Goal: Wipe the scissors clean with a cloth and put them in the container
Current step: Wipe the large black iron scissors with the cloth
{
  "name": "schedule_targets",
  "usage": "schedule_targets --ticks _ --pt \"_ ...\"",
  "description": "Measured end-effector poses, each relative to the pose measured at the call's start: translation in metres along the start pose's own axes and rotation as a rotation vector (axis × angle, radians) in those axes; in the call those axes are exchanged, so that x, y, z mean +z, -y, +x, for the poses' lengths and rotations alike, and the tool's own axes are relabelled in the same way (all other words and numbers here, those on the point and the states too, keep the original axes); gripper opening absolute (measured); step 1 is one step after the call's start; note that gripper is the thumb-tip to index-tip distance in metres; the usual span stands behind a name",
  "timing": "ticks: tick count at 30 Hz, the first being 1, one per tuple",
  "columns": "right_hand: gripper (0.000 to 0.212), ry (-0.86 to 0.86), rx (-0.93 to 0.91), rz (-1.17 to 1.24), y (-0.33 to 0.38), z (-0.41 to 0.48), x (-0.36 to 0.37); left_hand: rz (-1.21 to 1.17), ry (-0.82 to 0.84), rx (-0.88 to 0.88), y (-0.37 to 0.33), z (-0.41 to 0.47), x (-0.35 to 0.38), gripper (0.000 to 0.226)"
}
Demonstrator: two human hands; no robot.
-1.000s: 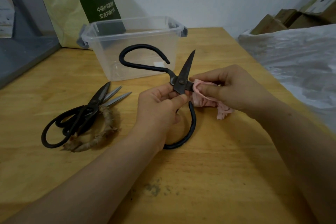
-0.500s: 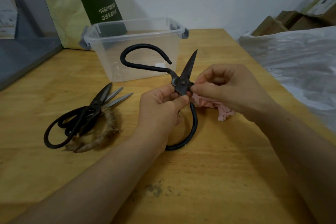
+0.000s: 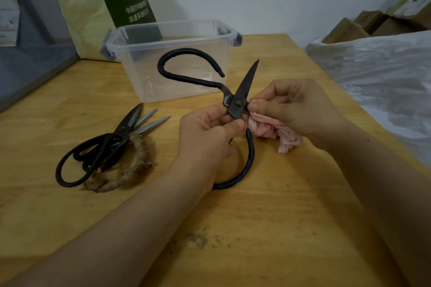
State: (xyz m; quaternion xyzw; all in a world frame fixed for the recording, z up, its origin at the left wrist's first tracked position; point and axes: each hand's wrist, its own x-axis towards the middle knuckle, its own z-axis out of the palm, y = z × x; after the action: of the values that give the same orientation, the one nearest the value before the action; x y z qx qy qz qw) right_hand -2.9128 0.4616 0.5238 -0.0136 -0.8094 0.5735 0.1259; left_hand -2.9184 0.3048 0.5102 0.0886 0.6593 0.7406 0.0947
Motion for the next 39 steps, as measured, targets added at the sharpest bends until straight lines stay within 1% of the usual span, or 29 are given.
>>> schedule_targets --ticks 4,8,9,13,15,17,20,22,26,29,31,34,35,39 --pt "0.029 -0.008 0.004 0.011 -0.003 -0.003 -0.007 0.013 -0.001 -0.007 0.0 0.0 -0.001 0.022" --pt "0.016 -0.055 -0.017 0.068 -0.002 0.002 0.01 0.005 0.024 0.002 -0.001 -0.001 -0.002 0.021" --pt "0.015 -0.052 -0.019 0.072 -0.001 0.002 0.012 0.0 0.02 0.004 -0.001 -0.001 -0.002 0.022" --pt "0.026 0.02 -0.014 0.05 0.001 0.001 -0.001 -0.015 0.021 0.0 -0.001 0.0 -0.001 0.023" --pt "0.025 0.034 -0.014 0.054 0.001 -0.003 -0.008 -0.01 0.032 0.0 -0.001 -0.001 0.0 0.024" --pt "0.023 0.008 -0.032 0.069 0.0 -0.002 -0.005 -0.009 0.027 0.0 0.0 0.0 -0.001 0.022" --pt "0.014 -0.041 -0.034 0.127 0.003 0.002 0.01 -0.005 0.024 0.001 0.0 -0.001 -0.002 0.021" --pt "0.012 -0.039 -0.047 0.146 0.005 0.004 0.013 -0.019 0.018 0.006 -0.001 -0.002 -0.002 0.02" --pt "0.023 0.011 -0.058 0.057 0.004 0.0 -0.002 -0.033 0.008 0.015 -0.001 -0.003 -0.002 0.022" --pt "0.023 0.012 -0.052 0.031 0.003 -0.002 -0.007 -0.027 0.008 0.024 -0.001 -0.003 -0.001 0.021" --pt "0.02 0.005 -0.051 0.085 0.005 -0.001 -0.001 -0.021 0.011 0.024 -0.001 -0.003 -0.002 0.02" --pt "0.017 -0.022 0.032 0.24 0.009 -0.001 0.009 -0.001 0.03 0.027 -0.001 -0.002 -0.001 0.019" --pt "0.017 -0.016 0.046 0.229 0.01 -0.001 0.009 -0.003 0.027 0.028 -0.001 -0.002 -0.001 0.019" --pt "0.021 0.054 0.085 0.048 0.011 -0.004 -0.007 -0.02 0.017 0.029 0.0 -0.002 -0.001 0.02"
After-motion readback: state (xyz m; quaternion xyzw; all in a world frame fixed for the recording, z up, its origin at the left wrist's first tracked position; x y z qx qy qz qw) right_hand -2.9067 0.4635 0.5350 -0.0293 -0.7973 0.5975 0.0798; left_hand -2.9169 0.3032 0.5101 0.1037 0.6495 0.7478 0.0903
